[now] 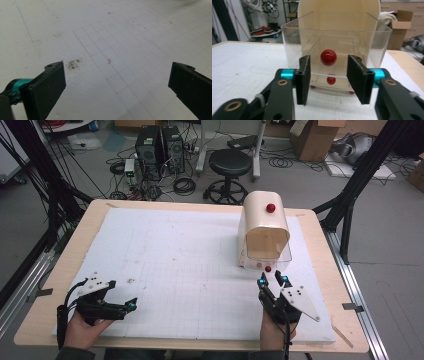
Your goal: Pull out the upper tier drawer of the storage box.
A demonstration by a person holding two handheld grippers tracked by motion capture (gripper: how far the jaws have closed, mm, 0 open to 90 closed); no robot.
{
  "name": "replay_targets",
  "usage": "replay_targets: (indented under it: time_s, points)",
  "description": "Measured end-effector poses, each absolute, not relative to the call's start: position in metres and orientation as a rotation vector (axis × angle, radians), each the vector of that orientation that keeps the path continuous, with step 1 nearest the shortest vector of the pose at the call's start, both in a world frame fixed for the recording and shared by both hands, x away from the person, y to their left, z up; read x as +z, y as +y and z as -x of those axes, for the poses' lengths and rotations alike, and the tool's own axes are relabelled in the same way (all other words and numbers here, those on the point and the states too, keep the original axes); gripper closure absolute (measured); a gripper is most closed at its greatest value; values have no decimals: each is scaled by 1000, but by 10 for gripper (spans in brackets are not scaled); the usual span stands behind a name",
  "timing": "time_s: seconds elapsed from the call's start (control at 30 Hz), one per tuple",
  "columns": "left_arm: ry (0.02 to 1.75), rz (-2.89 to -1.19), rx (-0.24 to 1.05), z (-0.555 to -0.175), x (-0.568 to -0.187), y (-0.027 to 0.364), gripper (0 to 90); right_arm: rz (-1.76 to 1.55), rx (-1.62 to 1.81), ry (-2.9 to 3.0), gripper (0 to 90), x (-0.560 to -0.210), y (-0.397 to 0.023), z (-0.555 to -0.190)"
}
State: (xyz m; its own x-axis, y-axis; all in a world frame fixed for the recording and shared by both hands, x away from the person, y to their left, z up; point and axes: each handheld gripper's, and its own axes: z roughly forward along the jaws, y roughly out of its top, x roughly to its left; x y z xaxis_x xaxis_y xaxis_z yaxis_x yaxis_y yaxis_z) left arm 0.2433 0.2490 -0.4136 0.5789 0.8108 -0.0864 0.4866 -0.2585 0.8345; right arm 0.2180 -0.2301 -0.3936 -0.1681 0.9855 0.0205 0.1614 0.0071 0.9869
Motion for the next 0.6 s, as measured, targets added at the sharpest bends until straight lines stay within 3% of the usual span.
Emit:
replay_targets:
  time_s: [0.3, 0.6]
  points:
    - [1051, -1907, 450, -245, -413, 248, 17, -1233, 1339, 1563, 358, -391, -243, -215]
    - [1045, -1911, 450, -244, -413, 247, 17, -1205, 1405, 1701, 284, -394, -252, -218]
